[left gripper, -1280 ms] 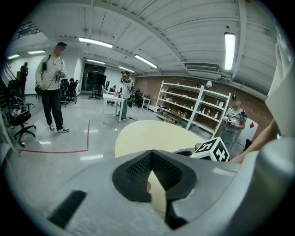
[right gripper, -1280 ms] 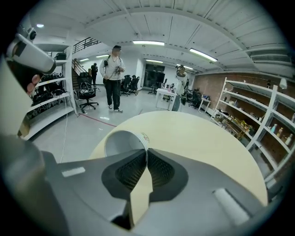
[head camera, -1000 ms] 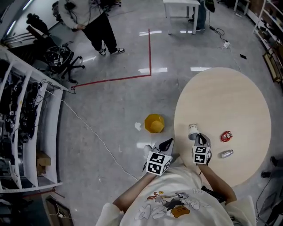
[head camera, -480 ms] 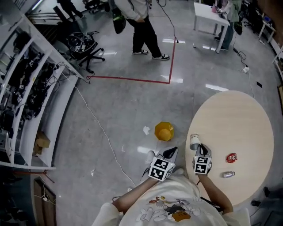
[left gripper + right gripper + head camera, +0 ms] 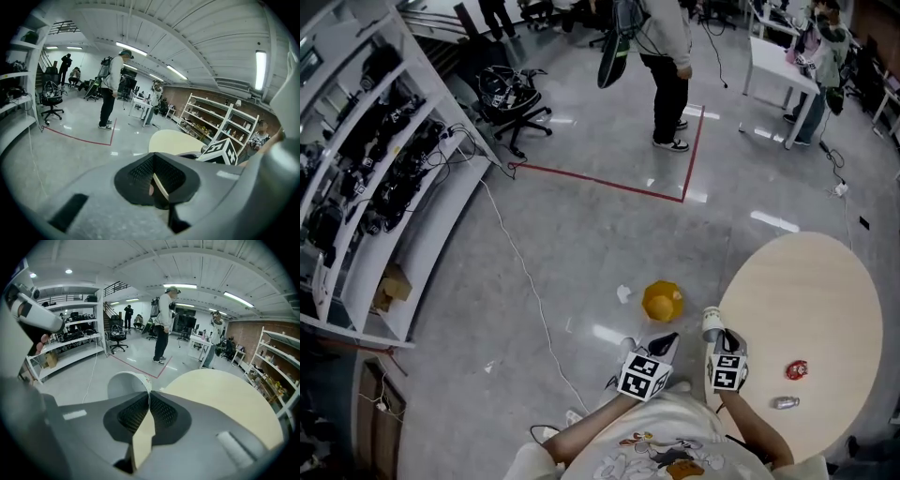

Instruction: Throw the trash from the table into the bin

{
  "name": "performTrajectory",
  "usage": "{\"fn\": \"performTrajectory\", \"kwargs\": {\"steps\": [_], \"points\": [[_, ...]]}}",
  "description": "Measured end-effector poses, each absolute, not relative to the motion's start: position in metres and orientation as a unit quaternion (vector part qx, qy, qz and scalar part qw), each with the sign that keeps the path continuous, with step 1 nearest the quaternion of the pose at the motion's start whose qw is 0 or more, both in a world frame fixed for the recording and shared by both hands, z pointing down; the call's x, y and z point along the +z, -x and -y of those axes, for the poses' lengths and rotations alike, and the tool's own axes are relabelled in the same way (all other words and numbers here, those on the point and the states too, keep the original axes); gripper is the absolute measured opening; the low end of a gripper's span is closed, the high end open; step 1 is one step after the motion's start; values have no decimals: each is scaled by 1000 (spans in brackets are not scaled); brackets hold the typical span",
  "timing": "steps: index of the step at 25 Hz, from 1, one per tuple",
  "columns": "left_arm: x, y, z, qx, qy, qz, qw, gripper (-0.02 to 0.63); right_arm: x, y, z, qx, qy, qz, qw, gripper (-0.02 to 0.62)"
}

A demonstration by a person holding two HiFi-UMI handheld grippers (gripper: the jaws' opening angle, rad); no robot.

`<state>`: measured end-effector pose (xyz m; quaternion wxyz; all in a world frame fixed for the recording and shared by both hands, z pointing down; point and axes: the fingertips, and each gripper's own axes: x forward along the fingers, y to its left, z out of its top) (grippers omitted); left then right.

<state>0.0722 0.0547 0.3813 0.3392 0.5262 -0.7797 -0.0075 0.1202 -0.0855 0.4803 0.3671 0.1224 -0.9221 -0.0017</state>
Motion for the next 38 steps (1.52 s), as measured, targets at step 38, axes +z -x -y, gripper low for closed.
{"fn": "performTrajectory", "kwargs": {"steps": [38], "points": [[431,35,-114,-53,-458,794,397,3,480,21,5,-27,-23,916,400,20]]}}
